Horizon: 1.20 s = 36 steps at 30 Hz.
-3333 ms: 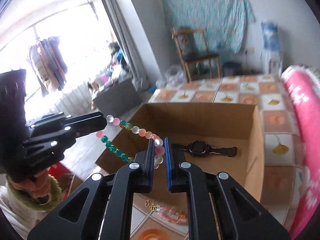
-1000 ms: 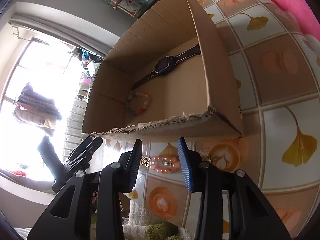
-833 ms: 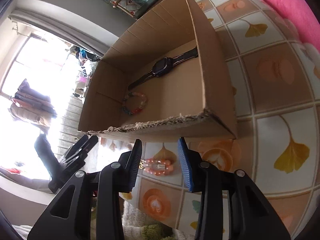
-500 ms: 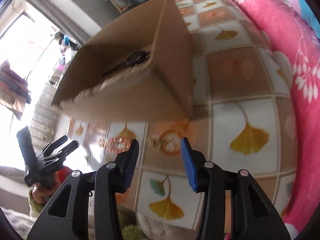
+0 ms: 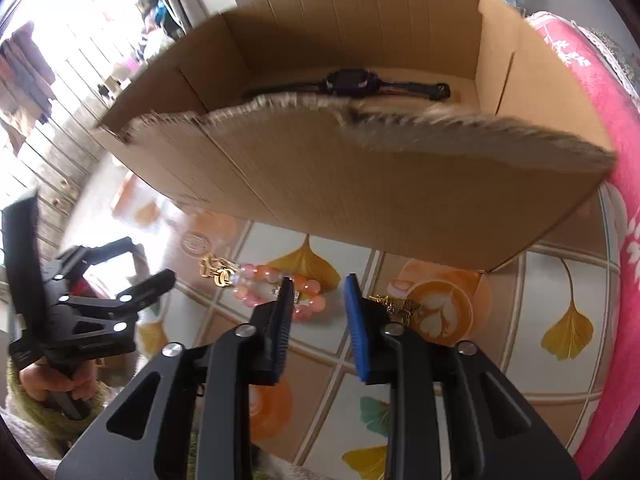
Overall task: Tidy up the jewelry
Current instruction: 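Move both open tools beside the box toward the gold charms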
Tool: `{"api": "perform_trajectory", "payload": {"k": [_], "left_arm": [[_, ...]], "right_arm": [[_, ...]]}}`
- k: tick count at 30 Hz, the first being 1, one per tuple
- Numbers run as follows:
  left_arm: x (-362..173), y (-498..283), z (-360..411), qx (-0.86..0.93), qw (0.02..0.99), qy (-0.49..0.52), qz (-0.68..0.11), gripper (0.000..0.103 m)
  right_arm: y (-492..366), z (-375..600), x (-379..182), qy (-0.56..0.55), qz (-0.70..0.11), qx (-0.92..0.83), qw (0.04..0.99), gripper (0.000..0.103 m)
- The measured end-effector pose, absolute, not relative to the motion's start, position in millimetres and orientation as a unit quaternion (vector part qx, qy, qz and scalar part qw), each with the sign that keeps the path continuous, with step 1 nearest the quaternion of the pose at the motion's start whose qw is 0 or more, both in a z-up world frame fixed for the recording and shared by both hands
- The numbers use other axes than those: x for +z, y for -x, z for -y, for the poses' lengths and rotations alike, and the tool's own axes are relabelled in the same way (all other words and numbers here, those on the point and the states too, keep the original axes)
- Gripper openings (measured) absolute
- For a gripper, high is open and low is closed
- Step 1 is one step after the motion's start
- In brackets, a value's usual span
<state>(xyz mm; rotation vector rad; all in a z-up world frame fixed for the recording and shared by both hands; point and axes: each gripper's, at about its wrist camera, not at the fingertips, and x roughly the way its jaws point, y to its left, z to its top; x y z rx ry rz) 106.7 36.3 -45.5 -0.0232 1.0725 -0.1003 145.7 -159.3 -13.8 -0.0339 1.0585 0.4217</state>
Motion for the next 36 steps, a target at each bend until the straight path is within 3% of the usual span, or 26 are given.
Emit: {"api": "perform_trajectory", "payload": {"k": [8,14,24,36], "left_arm": [[-43.4,-94.6,-34.2,-0.042,0.877,0.002,-0.48,0.095],[-40.7,-88.7,-35.1,-0.046,0.882,0.008,-0.469,0.095],[-42.3,-86.7,-30.8,-0.048,0.884,-0.018,-0.464,0.095],[-39.7,-95.4,-30.1,-0.05,0.879,-0.02,-0.473,0.095]], "right_arm": [[-147.8,151.0,-25.4,0.052,-0.512,0.181,0.838,0.01],[-142.4,145.4,-20.4,0.047,-0.502,0.182,0.845,0.01],[-126.7,149.0,36.8,0.001,-0.452,0.22,0.865,0.01],[-117.8,236.5,47.8,-0.01,-0.449,0.081,0.89,0.01]]}}
